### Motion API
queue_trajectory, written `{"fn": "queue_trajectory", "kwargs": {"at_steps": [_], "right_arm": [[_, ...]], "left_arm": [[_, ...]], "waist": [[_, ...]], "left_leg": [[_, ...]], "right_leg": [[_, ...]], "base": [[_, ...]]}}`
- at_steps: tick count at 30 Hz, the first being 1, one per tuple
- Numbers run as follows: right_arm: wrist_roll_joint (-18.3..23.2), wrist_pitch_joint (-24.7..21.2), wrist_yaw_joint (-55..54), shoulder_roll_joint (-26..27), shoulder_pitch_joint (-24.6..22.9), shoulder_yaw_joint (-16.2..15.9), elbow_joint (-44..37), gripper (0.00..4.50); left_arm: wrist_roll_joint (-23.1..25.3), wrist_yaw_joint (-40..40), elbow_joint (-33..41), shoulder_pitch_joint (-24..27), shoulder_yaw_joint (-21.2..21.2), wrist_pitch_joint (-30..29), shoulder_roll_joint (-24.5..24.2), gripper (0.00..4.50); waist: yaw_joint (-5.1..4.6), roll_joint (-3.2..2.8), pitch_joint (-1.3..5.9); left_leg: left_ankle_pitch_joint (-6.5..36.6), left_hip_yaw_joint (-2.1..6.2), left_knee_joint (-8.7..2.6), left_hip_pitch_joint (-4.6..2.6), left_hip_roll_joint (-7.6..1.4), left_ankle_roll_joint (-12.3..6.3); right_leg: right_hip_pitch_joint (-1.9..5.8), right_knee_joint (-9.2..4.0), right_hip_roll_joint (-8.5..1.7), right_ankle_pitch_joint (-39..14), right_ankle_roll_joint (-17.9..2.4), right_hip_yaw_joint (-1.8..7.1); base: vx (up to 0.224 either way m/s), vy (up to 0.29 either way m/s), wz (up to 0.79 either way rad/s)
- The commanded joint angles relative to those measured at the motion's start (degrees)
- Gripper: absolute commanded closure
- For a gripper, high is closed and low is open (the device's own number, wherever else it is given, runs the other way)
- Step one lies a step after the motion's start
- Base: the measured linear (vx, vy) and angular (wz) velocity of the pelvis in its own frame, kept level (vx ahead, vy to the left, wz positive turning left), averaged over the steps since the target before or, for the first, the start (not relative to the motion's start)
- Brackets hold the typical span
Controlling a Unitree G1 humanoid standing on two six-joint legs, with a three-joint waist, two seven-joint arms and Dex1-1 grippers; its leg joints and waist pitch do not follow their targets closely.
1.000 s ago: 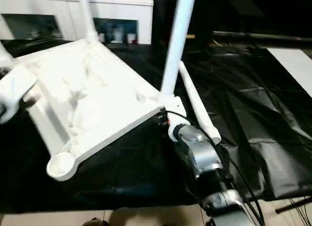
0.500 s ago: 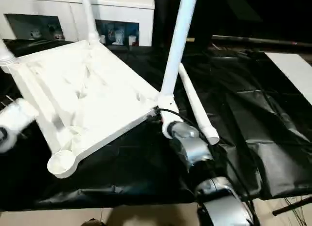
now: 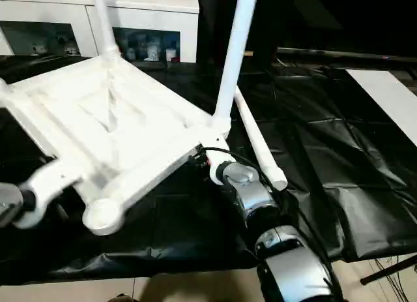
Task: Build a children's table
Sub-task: Rotate table base
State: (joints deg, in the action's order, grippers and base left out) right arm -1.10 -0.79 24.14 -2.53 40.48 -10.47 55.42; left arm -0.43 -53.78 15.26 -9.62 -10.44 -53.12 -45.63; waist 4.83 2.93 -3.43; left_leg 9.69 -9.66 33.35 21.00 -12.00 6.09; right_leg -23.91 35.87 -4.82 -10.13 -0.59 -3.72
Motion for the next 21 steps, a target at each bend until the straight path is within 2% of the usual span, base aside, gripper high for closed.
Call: {"fn": "queue_trajectory", "kwargs": {"at_steps": [1,4,6,8,9,11,13,15,16,18,19,21], "right_arm": [[-0.8,2.92,3.61,2.28,0.12,-2.36,-0.73,1.5],[-1.33,3.86,4.86,2.66,-0.57,-3.05,-0.97,1.5],[-1.66,4.88,5.97,2.91,-1.11,-3.6,-1.13,1.5],[-1.72,5.44,7.18,2.98,-2.51,-4.34,-2.73,1.5],[-1.75,5.35,7.4,2.82,-3.06,-4.51,-3.64,1.5],[-1.6,4.59,7.59,1.94,-4.38,-4.54,-6.5,1.5],[-1.48,2.61,7.17,-0.16,-6.21,-3.88,-11.45,1.5],[-1.33,-0.04,7.14,-2.34,-7.98,-2.72,-16.61,1.5],[-1.13,-1.48,7.36,-3.35,-8.78,-2.06,-19.09,1.5],[-0.44,-7.31,7.59,-6.8,-10.91,0.28,-27.25,1.5],[0.08,-12.68,7.03,-9.71,-11.86,3.05,-33.45,1.5],[-0.21,-15.58,6.39,-11.3,-11.71,4.62,-36.07,1.5]], "left_arm": [[-2.13,-0.62,1.25,-0.76,-3.2,1.18,2.94,0.08],[-2.43,-0.66,0.79,-1.61,-4.29,2.32,4.36,0.08],[-2.49,-0.24,0.26,-2.58,-5.13,2.98,5.76,0.08],[-1.77,1.99,-1.88,-4.58,-6.09,4.9,9.23,0.08],[-1.54,2.76,-2.74,-5.27,-6.41,5.83,10.4,0.08],[-1.0,4.4,-4.77,-6.71,-6.86,7.31,12.95,0.08],[-0.23,5.99,-7.31,-8.16,-7.31,9.08,15.5,0.08],[0.1,7.19,-9.33,-9.15,-7.77,10.73,17.15,0.08],[0.14,7.63,-10.13,-9.52,-8.04,11.54,17.68,0.08],[0.26,8.39,-11.92,-10.24,-8.53,13.92,19.29,0.08],[0.03,9.03,-13.3,-10.68,-8.59,16.47,21.2,0.08],[-0.26,9.24,-13.88,-10.91,-8.65,17.75,22.33,0.08]], "waist": [[-0.09,-1.3,3.65],[-0.16,-1.36,3.66],[-0.18,-1.94,3.64],[-0.14,-1.71,3.64],[0.15,-2.11,3.62],[0.17,-1.92,3.7],[0.43,-1.99,3.67],[0.27,-1.92,3.64],[0.25,-1.72,3.79],[0.32,-1.74,3.69],[0.4,-1.59,3.83],[0.47,-1.45,3.92]], "left_leg": [[15.74,-0.05,-4.19,-0.3,-0.72,1.17],[16.37,-0.03,-4.16,-0.38,-0.69,1.08],[17.18,0.02,-4.17,-0.51,-0.71,1.23],[17.41,-0.05,-4.14,-0.5,-0.66,1.25],[17.98,-0.11,-4.09,-0.85,-0.69,1.31],[18.19,0.0,-4.15,-0.76,-0.71,1.33],[18.57,0.05,-4.09,-0.71,-0.59,1.49],[18.38,0.15,-4.15,-0.57,-0.54,1.28],[17.78,0.21,-4.13,-0.47,-0.54,1.16],[17.07,0.06,-3.99,-0.58,-0.38,0.65],[15.41,0.11,-3.98,-0.39,-0.43,0.47],[13.97,0.06,-3.88,-0.24,-0.34,0.32]], "right_leg": [[2.8,-3.99,-2.57,-13.83,-10.55,2.47],[2.78,-4.13,-2.61,-14.52,-10.61,2.5],[2.62,-4.15,-2.53,-14.7,-10.77,2.53],[2.72,-4.27,-2.39,-14.6,-10.59,2.52],[2.45,-4.52,-2.23,-14.6,-10.33,2.55],[2.65,-4.37,-2.24,-14.39,-10.39,2.52],[2.78,-4.62,-2.16,-15.3,-9.17,2.46],[2.94,-4.75,-2.06,-15.69,-8.57,2.45],[3.08,-4.58,-2.13,-15.08,-8.5,2.49],[3.08,-4.91,-1.86,-14.66,-7.71,2.55],[3.36,-4.62,-1.94,-13.08,-7.78,2.57],[3.5,-4.51,-1.9,-12.54,-7.54,2.52]], "base": [[0.0,0.0,0.0],[0.0,0.0,0.0],[0.0,0.0,0.0],[0.0,0.0,0.0],[0.0,0.0,0.0],[0.0,0.0,0.0],[0.0,0.0,0.0],[0.0,0.0,0.0],[0.0,0.0,0.0],[0.0,0.0,0.0],[0.0,0.0,0.0],[0.0,0.0,0.0]]}}
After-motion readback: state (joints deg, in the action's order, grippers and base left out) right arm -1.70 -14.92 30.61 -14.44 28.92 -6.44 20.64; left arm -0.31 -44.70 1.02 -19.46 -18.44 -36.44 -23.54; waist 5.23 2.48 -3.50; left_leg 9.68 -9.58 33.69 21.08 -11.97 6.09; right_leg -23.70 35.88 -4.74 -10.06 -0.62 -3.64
